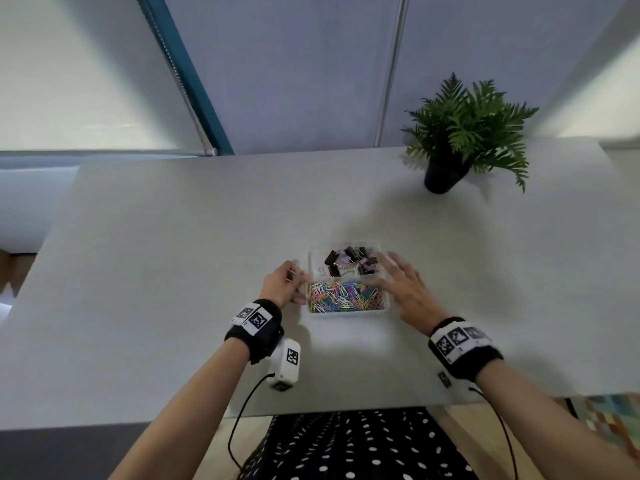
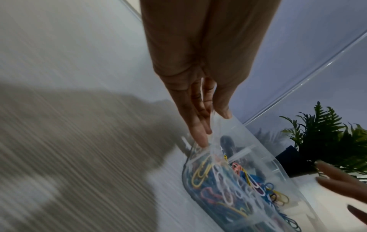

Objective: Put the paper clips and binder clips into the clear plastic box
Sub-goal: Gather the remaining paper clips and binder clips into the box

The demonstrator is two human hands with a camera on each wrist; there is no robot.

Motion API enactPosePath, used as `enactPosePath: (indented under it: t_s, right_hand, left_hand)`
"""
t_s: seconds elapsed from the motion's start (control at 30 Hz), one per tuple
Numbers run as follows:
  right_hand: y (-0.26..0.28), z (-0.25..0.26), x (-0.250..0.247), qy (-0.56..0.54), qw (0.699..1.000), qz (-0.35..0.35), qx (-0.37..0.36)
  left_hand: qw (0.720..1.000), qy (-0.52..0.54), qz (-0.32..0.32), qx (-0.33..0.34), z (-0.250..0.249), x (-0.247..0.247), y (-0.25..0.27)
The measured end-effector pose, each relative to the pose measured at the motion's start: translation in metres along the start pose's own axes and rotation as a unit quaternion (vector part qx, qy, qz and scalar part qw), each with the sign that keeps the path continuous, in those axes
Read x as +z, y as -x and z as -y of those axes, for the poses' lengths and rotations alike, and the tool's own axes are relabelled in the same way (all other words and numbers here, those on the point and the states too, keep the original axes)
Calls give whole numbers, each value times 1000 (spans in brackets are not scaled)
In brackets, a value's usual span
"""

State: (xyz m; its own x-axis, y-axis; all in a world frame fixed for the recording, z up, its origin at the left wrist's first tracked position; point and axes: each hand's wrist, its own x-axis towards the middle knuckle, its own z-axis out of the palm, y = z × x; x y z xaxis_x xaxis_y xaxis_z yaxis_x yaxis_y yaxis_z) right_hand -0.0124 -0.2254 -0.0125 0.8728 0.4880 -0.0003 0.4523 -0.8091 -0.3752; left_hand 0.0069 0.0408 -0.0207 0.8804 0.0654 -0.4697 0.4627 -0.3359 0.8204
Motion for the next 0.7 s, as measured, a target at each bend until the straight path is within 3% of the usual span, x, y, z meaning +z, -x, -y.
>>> enactPosePath:
  t_s: [0.07,0.1,0.17,0.23,0.27,0.6,0.7]
  right_hand:
    - [0,-16,-5,-90,984,-110,109]
    - [-1,-24,-8,-154,965,-120,176]
    - [-6,-29,-14,-302,907,-22,292]
    - [-13,-24,-12,-388,860,74,324]
    - [-16,-21,-11,-401,853,88,322]
    - [-39,-23,-5,-378,866,43,324]
    - [-47,-21,-7,-315,891,38,325]
  left_hand:
    - [1000,18,-12,-6,0,-4,-1]
    - [1000,23,-14,-12,2,-5,-1]
    - [1000,18,-7,-20,5,-4,-1]
    - [1000,2,0,-16,7,-1,0]
    - [1000,-4,0,-11,6,0,-1]
    - [999,46,-4,0,-7,-1,-21]
    - [999,53,-11,-1,-8,1,-25]
